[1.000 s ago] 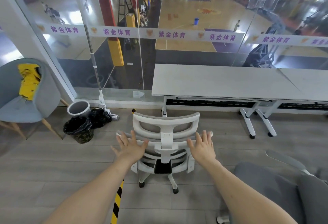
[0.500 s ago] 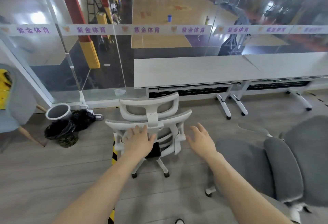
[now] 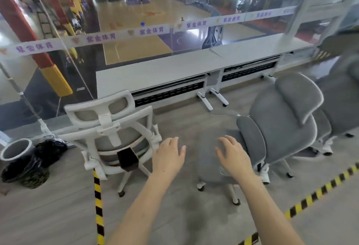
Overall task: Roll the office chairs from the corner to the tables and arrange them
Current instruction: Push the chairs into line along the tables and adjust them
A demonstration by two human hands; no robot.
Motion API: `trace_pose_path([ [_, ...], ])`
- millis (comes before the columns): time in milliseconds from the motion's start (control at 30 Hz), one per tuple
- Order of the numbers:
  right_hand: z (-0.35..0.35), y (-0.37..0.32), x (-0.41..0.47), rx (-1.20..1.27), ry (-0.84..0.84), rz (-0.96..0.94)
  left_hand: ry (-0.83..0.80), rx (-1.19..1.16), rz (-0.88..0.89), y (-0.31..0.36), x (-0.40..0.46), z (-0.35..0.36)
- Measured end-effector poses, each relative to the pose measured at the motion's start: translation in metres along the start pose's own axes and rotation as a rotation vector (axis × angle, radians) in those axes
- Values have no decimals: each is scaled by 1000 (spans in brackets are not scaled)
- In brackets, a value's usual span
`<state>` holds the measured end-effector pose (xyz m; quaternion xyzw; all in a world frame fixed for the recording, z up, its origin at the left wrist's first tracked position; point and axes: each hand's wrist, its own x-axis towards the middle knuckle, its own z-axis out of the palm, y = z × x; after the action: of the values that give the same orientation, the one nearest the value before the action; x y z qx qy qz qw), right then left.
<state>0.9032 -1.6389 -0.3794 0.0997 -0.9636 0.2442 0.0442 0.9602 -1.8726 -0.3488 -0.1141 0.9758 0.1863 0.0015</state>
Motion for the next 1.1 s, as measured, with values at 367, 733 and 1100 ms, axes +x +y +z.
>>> trace_pose_path([
  [367,-146,224,-121,28,116,131,-9,1,249,255,-80,101],
  [733,-209,370,-104,36,200,252,-41,-14,343,415,-37,173],
  [1100,-263,484,25,18,148,165,17,-81,270,551,78,208],
])
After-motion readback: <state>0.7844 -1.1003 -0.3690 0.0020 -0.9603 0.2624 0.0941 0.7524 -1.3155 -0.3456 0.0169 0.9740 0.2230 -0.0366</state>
